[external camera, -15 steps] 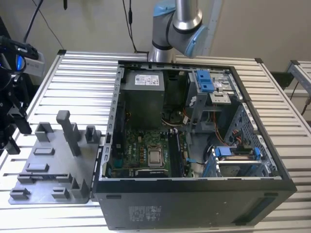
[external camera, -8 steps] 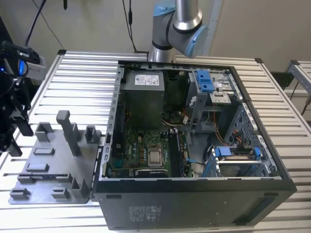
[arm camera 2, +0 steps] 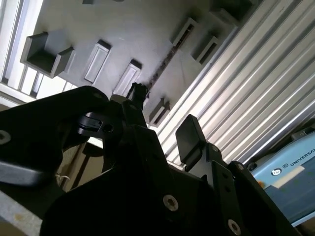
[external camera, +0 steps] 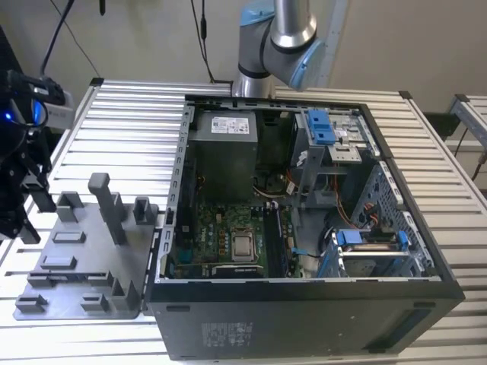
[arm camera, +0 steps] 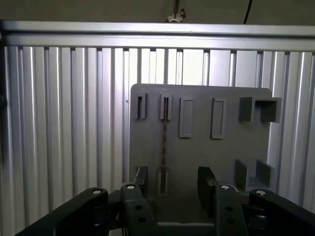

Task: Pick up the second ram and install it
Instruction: 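Pick up the second ram and move it above second insertion slot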

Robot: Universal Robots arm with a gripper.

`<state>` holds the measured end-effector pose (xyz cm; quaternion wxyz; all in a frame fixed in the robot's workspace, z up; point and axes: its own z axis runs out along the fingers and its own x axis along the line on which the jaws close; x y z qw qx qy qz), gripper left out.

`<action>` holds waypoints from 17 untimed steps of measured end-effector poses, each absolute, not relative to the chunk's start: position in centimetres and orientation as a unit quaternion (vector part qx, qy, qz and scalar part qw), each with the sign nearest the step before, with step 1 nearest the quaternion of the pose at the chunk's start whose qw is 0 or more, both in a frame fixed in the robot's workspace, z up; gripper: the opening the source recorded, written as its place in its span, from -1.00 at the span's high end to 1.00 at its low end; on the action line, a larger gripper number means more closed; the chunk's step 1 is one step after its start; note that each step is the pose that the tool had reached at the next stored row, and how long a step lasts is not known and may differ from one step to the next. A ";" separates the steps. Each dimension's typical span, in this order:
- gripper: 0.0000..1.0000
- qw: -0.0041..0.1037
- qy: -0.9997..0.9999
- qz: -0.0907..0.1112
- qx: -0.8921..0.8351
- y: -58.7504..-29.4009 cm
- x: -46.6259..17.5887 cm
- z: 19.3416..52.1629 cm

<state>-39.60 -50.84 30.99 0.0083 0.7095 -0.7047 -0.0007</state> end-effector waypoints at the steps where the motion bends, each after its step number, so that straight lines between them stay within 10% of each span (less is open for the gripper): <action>1: -0.07 0.008 -0.705 -0.001 0.709 -50.8 -39.6 30.9; 17: -0.07 0.007 -0.738 -0.002 0.675 -50.8 -39.6 30.2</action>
